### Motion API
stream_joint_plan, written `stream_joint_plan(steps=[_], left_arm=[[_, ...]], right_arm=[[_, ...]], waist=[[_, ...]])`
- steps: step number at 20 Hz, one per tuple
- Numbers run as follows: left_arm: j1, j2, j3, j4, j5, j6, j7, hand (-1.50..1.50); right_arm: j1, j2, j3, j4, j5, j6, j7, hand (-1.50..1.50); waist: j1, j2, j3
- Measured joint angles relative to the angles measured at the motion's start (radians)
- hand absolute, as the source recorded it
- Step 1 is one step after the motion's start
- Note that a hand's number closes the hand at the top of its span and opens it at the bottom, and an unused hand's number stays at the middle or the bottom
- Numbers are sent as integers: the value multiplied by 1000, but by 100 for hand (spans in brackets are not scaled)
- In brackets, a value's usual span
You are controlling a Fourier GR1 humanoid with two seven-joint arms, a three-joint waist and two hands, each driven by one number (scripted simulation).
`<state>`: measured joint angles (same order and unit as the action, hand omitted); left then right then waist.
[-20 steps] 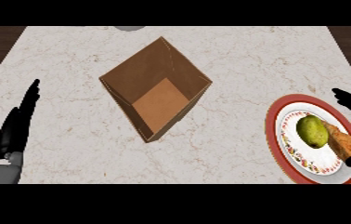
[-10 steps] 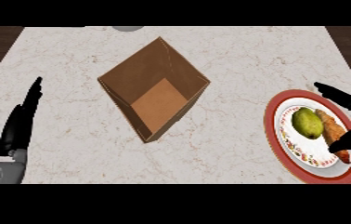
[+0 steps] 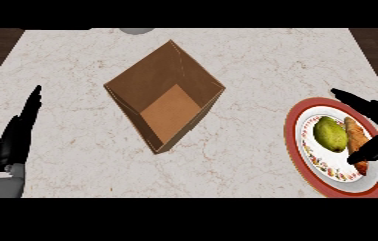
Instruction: Pick the pear from the plate and place it in the cardboard box
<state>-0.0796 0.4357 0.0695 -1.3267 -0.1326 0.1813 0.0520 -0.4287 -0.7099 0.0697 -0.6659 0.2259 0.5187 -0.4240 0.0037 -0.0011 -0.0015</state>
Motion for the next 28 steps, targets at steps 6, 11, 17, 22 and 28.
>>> stream_joint_plan(steps=[6,11,17,22,28], left_arm=[[-28,-26,16,11,-31,-6,9,0],[-25,-24,45,3,-34,-38,14,0],[-16,-36,60,-11,-51,-46,15,0],[-34,-51,70,-6,-75,-51,19,0],[-26,-66,73,-5,-80,-61,11,0]], right_arm=[[37,6,-52,-127,-19,51,31,-150],[84,36,-80,-269,-32,75,135,-150],[93,70,-69,-321,14,91,251,-150],[72,124,-73,-290,73,64,282,150],[30,163,-87,-221,185,-137,232,150]], waist=[[-4,0,1],[-6,-1,1],[-3,0,1],[-1,-1,-2],[3,-3,-6]])
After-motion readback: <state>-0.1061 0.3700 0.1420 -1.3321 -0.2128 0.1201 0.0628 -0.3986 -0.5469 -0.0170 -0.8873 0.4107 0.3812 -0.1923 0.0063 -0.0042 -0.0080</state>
